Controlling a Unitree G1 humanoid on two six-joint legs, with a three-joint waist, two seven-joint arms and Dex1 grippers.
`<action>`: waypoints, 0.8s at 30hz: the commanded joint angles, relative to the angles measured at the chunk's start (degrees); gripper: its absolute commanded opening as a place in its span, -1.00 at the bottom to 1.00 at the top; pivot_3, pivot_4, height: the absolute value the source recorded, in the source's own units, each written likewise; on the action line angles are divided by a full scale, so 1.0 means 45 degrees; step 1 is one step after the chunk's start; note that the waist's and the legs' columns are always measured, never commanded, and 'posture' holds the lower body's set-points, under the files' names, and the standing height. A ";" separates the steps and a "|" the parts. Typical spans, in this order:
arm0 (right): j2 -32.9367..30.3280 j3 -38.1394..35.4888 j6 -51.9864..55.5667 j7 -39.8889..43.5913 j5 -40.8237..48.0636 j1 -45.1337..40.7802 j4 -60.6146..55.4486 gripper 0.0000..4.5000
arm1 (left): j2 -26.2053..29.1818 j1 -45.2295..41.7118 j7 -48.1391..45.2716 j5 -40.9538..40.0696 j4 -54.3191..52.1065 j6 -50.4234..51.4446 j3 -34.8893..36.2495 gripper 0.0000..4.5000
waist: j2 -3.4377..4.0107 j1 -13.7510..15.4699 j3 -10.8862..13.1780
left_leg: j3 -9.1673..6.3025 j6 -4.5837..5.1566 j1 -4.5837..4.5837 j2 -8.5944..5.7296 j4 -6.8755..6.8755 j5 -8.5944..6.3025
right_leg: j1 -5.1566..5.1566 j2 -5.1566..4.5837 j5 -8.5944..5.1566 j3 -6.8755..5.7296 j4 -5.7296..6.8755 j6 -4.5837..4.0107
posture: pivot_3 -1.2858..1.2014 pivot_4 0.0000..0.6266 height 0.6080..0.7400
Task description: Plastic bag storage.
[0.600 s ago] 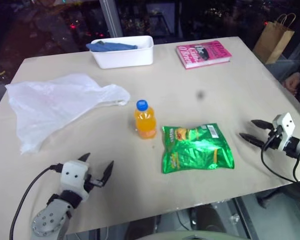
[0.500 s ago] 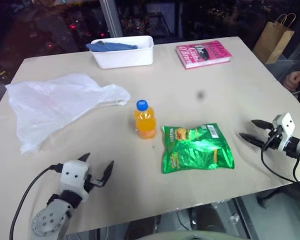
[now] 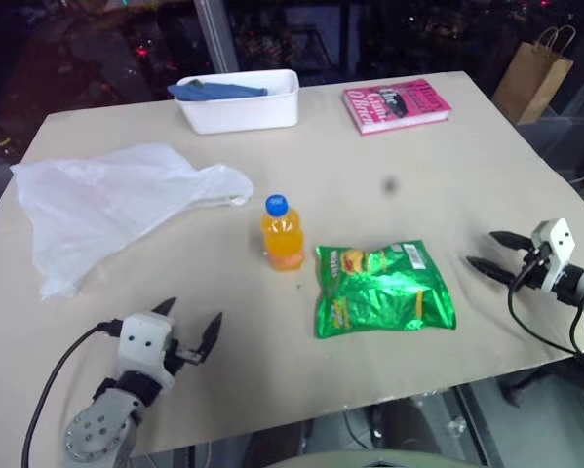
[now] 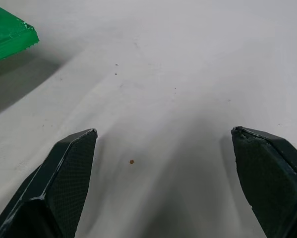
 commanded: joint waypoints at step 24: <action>-0.2118 -0.1649 0.7664 0.2577 0.7289 0.3930 -1.1710 0.95 | 0.1201 -0.2093 0.3367 -0.0667 0.1364 0.1448 0.6170 1.00 | 0.0007 0.0143 0.0009 | -0.0028 0.0007 -0.0021 0.0003 0.0000 -0.0007 | -0.0013 -0.0006 -0.0003 -0.0026 0.0000 0.0007 | 0.03 -0.52 1.00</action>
